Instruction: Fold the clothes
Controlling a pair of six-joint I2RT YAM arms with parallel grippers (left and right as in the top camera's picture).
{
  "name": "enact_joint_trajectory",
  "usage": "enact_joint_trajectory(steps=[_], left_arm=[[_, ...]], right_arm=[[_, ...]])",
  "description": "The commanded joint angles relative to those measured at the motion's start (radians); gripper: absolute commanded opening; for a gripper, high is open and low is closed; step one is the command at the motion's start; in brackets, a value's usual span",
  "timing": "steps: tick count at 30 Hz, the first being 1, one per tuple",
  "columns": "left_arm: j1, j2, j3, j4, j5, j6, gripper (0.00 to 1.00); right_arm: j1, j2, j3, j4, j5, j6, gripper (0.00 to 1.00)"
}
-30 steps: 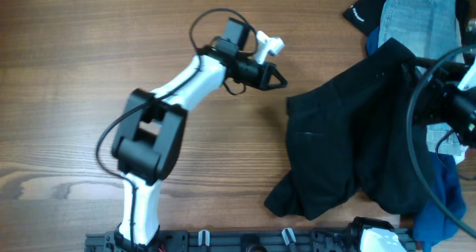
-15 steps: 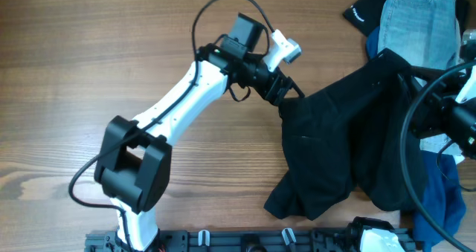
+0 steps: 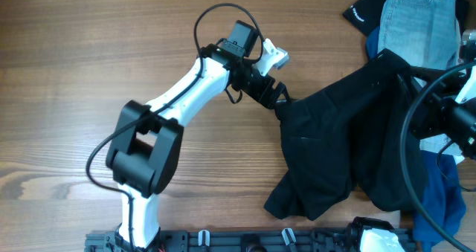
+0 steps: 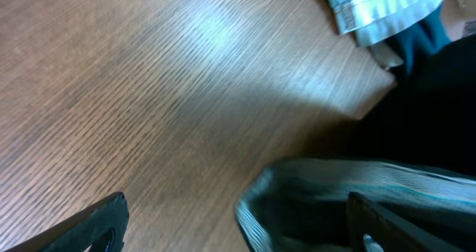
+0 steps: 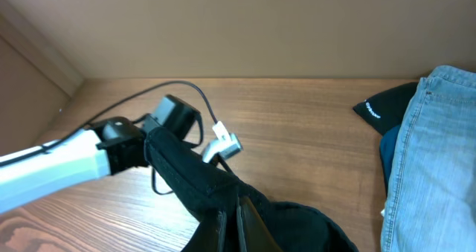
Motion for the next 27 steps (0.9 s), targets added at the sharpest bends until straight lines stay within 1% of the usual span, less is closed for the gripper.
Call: enact_joint_trajectory(steps=[1, 2, 3, 4, 5, 7, 9, 10, 12, 14, 17, 20, 22, 25, 26, 27], left_arm=[[-0.027, 0.053, 0.004, 0.018, 0.047, 0.023, 0.91], [-0.035, 0.053, 0.004, 0.018, 0.062, 0.023, 0.88], [-0.045, 0.053, 0.004, 0.018, 0.066, 0.023, 0.69], [-0.050, 0.053, 0.004, 0.019, 0.067, 0.023, 0.45], [-0.053, 0.053, 0.004, 0.018, 0.066, 0.022, 0.04], [-0.042, 0.047, 0.006, 0.019, 0.066, -0.014, 0.04], [0.009, 0.017, 0.027, 0.018, 0.066, -0.078, 0.04], [0.067, -0.028, 0.050, 0.006, 0.065, -0.118, 0.04], [0.141, -0.097, 0.073, -0.009, 0.066, -0.155, 0.04], [0.255, -0.237, 0.085, -0.021, 0.062, -0.173, 0.04], [0.358, -0.404, 0.085, -0.032, 0.029, -0.173, 0.04], [0.432, -0.602, 0.085, -0.045, -0.087, -0.174, 0.04], [0.470, -0.778, 0.093, -0.047, -0.208, -0.221, 0.04], [0.480, -0.960, 0.126, -0.048, -0.295, -0.225, 0.04], [0.480, -1.007, 0.136, -0.052, -0.344, -0.225, 0.04], [0.480, -1.092, 0.152, -0.072, -0.438, -0.219, 0.04]], right_arm=[[-0.004, -0.015, 0.008, 0.006, -0.026, -0.022, 0.04], [-0.004, -0.015, 0.008, 0.006, -0.018, -0.021, 0.04], [-0.004, -0.015, 0.008, 0.006, -0.015, -0.021, 0.04], [-0.004, -0.015, 0.008, 0.007, -0.015, -0.021, 0.05], [-0.004, -0.015, 0.008, 0.007, -0.007, -0.020, 0.04], [-0.004, -0.014, 0.008, 0.007, 0.002, -0.021, 0.04], [-0.004, -0.010, 0.008, 0.008, 0.047, -0.020, 0.04], [-0.004, -0.005, 0.008, 0.011, 0.073, -0.020, 0.04], [-0.004, 0.006, 0.008, 0.024, 0.090, -0.020, 0.04], [-0.004, 0.032, 0.008, 0.050, 0.099, -0.021, 0.04], [-0.004, 0.075, 0.008, 0.085, 0.098, -0.021, 0.05], [-0.004, 0.098, 0.008, 0.146, 0.098, -0.019, 0.04], [-0.004, 0.079, 0.016, 0.164, 0.098, -0.017, 0.04], [-0.004, 0.018, 0.046, 0.159, 0.098, -0.016, 0.04], [-0.004, -0.013, 0.059, 0.153, 0.098, -0.016, 0.04], [-0.004, -0.051, 0.074, 0.138, 0.100, -0.017, 0.04]])
